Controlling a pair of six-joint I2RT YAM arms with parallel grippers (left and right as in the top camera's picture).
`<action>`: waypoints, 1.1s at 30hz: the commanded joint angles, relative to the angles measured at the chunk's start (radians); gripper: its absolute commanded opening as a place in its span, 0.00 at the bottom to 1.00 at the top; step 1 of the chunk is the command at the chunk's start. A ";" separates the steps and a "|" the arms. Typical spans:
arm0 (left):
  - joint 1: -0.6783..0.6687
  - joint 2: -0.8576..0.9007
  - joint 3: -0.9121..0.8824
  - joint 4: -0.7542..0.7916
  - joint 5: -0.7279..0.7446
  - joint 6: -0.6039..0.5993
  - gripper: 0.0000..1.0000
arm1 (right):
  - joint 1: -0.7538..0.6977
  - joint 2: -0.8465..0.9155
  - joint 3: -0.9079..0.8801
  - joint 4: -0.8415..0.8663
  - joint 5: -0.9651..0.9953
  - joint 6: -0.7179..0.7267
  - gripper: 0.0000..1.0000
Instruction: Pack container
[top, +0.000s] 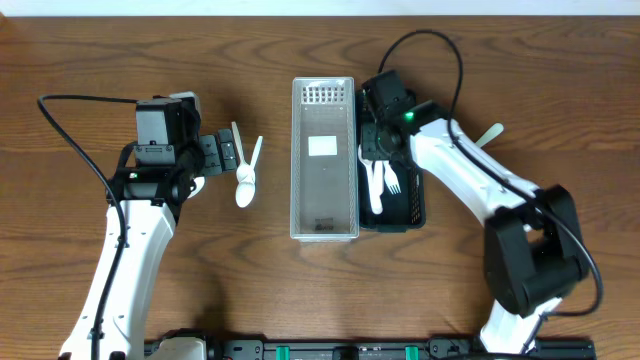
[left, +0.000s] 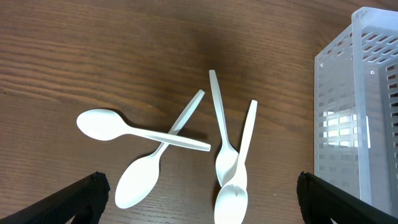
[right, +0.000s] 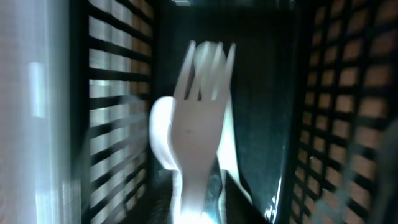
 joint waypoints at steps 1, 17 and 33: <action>0.004 0.003 0.018 0.000 -0.009 0.006 0.98 | -0.016 -0.043 0.031 0.006 0.022 0.001 0.62; 0.004 0.003 0.018 0.000 -0.009 0.006 0.98 | -0.499 -0.160 0.111 -0.095 0.076 0.092 0.66; 0.004 0.003 0.018 0.000 -0.009 0.006 0.98 | -0.525 0.177 0.111 -0.145 -0.057 0.364 0.65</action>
